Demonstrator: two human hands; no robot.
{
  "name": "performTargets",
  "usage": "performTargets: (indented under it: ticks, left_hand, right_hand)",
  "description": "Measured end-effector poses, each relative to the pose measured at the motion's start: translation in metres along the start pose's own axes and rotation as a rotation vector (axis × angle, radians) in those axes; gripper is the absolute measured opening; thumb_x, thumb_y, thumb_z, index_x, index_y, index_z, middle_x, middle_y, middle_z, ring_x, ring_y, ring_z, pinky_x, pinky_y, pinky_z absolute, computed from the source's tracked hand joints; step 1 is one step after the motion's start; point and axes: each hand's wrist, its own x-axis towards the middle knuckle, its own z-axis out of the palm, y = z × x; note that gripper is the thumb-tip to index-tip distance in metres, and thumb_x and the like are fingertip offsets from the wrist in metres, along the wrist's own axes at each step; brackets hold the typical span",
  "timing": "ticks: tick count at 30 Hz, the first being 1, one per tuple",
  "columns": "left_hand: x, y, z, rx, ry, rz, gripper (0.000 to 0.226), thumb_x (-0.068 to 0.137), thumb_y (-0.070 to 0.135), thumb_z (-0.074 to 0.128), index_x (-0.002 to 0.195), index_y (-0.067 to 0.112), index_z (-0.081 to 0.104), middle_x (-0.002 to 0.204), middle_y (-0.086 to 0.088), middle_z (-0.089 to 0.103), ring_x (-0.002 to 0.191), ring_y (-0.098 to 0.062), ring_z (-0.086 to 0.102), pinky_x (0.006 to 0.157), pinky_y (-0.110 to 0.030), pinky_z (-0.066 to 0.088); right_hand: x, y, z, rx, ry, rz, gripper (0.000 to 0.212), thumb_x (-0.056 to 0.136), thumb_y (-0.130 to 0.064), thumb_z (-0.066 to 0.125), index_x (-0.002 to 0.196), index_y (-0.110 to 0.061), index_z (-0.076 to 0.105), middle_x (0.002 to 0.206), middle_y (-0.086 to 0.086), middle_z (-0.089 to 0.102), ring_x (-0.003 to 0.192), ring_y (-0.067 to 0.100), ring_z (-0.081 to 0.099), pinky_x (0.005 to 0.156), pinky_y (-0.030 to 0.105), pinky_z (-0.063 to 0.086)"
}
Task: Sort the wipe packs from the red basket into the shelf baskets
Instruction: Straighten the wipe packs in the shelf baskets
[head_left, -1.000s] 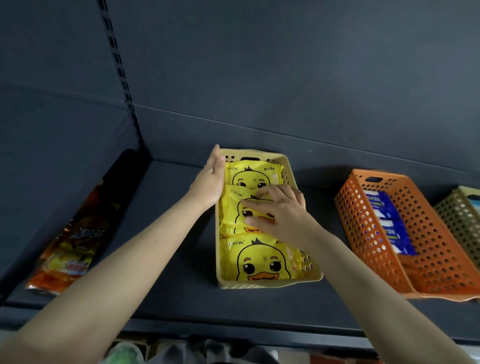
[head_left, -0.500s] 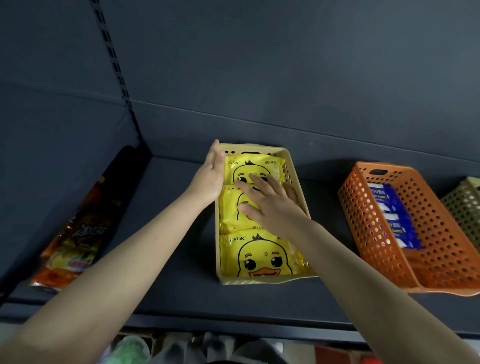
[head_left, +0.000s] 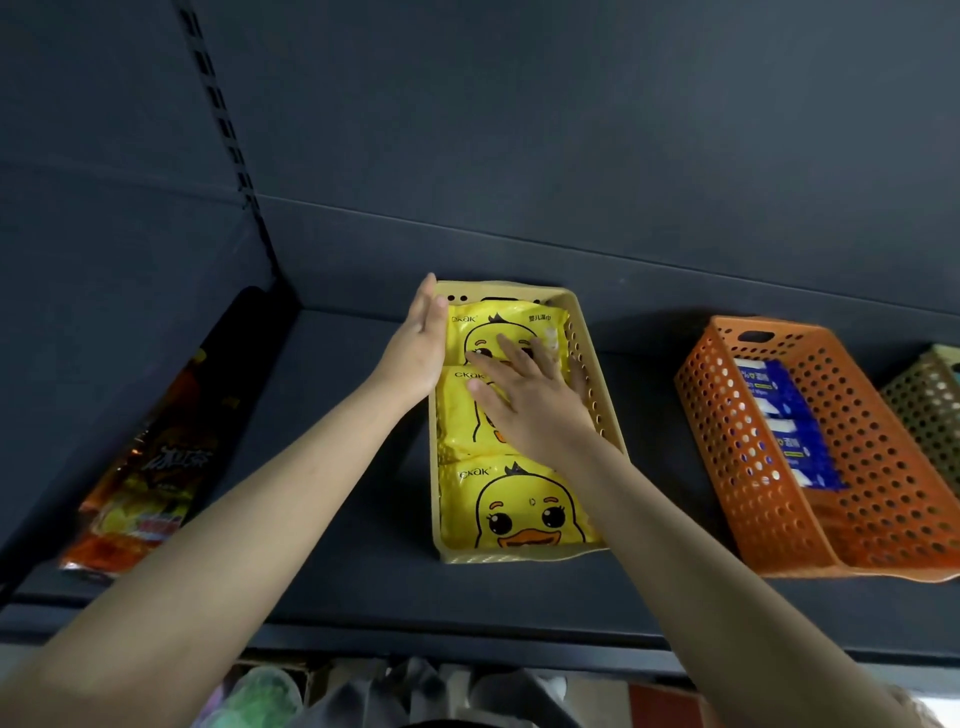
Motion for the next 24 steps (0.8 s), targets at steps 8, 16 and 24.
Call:
performTargets:
  ticks: [8, 16, 24]
  left_hand:
    - [0.001, 0.0, -0.001, -0.008, 0.009, 0.001, 0.053, 0.103, 0.047, 0.015, 0.154, 0.034, 0.009, 0.161, 0.005, 0.017, 0.146, -0.018, 0.023, 0.114, -0.032, 0.019]
    - [0.003, -0.003, 0.002, -0.04, 0.025, 0.009, 0.053, 0.103, 0.047, 0.015, 0.154, 0.033, 0.011, 0.161, 0.006, 0.017, 0.146, -0.015, 0.021, 0.11, -0.025, 0.017]
    - [0.003, -0.004, 0.002, -0.039, 0.027, 0.005, 0.052, 0.103, 0.046, 0.017, 0.153, 0.034, 0.013, 0.16, 0.004, 0.021, 0.145, -0.017, 0.024, 0.107, -0.024, 0.019]
  right_hand:
    - [0.02, -0.001, -0.012, -0.05, -0.041, 0.024, 0.063, 0.092, -0.07, 0.011, 0.15, -0.046, 0.011, 0.163, -0.009, -0.003, 0.149, 0.023, -0.011, 0.114, 0.056, -0.01]
    - [0.044, -0.01, -0.001, -0.091, -0.042, 0.122, 0.065, 0.091, -0.069, 0.01, 0.151, -0.045, 0.003, 0.162, -0.002, -0.01, 0.148, 0.035, -0.011, 0.113, 0.062, 0.002]
    - [0.048, -0.01, -0.009, -0.121, 0.105, 0.037, 0.063, 0.091, -0.068, 0.021, 0.149, -0.045, 0.015, 0.162, 0.0, 0.011, 0.149, 0.026, 0.007, 0.113, 0.061, 0.001]
